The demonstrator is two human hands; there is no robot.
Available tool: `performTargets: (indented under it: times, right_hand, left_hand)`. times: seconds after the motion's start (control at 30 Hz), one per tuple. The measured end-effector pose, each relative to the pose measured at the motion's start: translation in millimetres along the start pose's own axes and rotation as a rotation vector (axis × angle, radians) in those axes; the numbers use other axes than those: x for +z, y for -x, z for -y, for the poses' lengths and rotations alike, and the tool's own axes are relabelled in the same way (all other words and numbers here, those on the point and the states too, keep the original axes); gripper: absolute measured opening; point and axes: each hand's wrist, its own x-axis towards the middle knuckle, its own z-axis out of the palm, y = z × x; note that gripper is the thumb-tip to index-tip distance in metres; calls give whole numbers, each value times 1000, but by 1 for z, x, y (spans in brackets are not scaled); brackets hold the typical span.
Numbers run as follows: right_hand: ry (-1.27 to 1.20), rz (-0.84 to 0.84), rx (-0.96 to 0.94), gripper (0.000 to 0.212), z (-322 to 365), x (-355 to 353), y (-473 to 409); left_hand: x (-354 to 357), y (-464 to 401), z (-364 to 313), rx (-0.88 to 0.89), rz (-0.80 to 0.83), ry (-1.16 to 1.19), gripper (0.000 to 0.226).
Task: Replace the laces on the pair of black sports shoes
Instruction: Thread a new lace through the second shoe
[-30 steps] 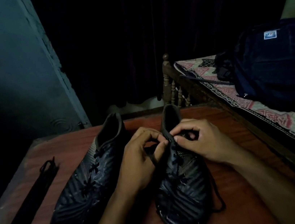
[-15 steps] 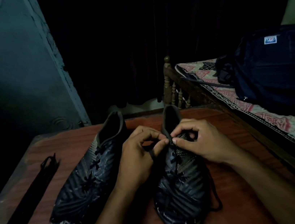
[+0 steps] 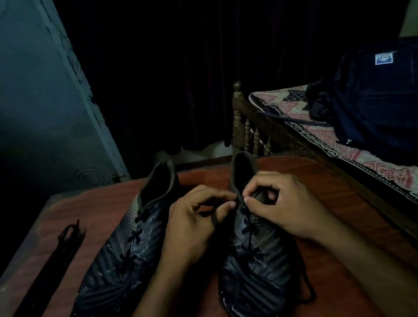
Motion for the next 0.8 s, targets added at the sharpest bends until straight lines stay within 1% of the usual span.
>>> performTargets:
  times: [0.13, 0.2, 0.33, 0.47, 0.53, 0.6, 0.63, 0.7, 0.73, 0.8]
  right_hand:
    - [10, 31, 33, 13, 0, -2, 0]
    - [23, 48, 44, 12, 1, -3, 1]
    - [51, 40, 48, 11, 4, -4, 2]
    - [54, -32, 56, 8, 4, 0, 1]
    - [51, -62, 93, 13, 3, 1, 2]
    - [39, -91, 121, 14, 2, 1, 1]
    - [17, -111, 130, 14, 2, 0, 1]
    - [-61, -168, 159, 17, 0, -2, -1]
    - [-120, -199, 176, 19, -1, -3, -2]
    - [-285, -267, 210, 19, -3, -4, -3]
  left_hand:
    - [3, 3, -8, -34, -21, 114, 37]
    - [5, 4, -9, -21, -27, 134, 41]
    - [5, 2, -8, 3, 13, 60, 40]
    - [2, 2, -6, 54, 92, -42, 30]
    - [1, 3, -7, 51, 98, -49, 25]
    - [1, 2, -6, 49, 84, -43, 24]
    - [1, 2, -5, 51, 74, -45, 29]
    - [2, 1, -2, 50, 48, -64, 48]
    - [3, 0, -2, 49, 40, -77, 54]
    - [3, 0, -1, 55, 31, -88, 58]
